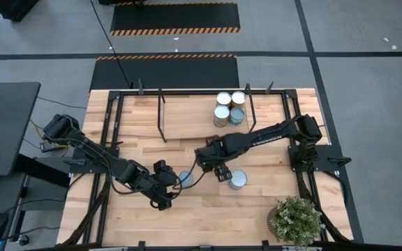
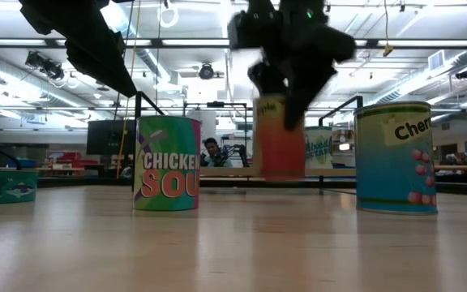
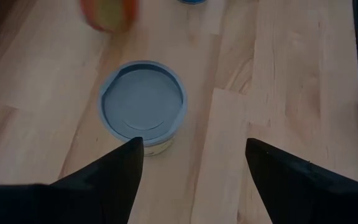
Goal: Pick and place cans onto a shelf
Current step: Put the canned pineapple on the shelf
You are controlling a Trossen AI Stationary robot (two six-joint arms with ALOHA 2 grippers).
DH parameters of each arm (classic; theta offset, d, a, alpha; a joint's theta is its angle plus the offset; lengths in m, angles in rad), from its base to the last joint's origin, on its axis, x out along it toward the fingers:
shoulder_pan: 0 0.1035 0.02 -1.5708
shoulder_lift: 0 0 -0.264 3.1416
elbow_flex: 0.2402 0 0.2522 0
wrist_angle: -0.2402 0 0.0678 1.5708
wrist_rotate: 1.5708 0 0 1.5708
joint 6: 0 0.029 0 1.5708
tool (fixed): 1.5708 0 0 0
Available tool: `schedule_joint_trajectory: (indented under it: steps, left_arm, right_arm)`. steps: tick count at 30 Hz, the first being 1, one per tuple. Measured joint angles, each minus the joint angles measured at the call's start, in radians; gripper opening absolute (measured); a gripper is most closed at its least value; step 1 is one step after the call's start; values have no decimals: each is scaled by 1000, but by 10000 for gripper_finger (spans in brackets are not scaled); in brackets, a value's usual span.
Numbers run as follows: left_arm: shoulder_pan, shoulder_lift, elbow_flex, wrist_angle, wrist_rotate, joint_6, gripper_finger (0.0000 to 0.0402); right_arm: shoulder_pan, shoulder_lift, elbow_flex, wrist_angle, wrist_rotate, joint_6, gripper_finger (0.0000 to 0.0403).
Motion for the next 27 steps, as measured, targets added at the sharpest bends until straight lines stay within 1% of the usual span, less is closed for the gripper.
schedule_joint_trajectory:
  steps: [3,8,14,18,21,27]
  left_arm:
    - [-6,0,0,5,39,-26,288]
    - [-26,0,0,3,52,-32,288]
    - [-57,0,0,-11,56,-30,288]
    - [-60,0,0,-24,47,-25,288]
    - [-54,0,0,-25,28,-24,288]
    - [-32,0,0,-32,26,-16,288]
  right_arm:
    - [-28,0,100,-42,50,-56,340]
    - [-122,-1,214,-51,52,-153,342]
    - [-246,-2,232,-50,4,-203,335]
    - [-296,13,233,-6,-30,-222,335]
    - [-325,38,236,-11,-69,-229,335]
    - [-346,144,311,-65,-45,-225,335]
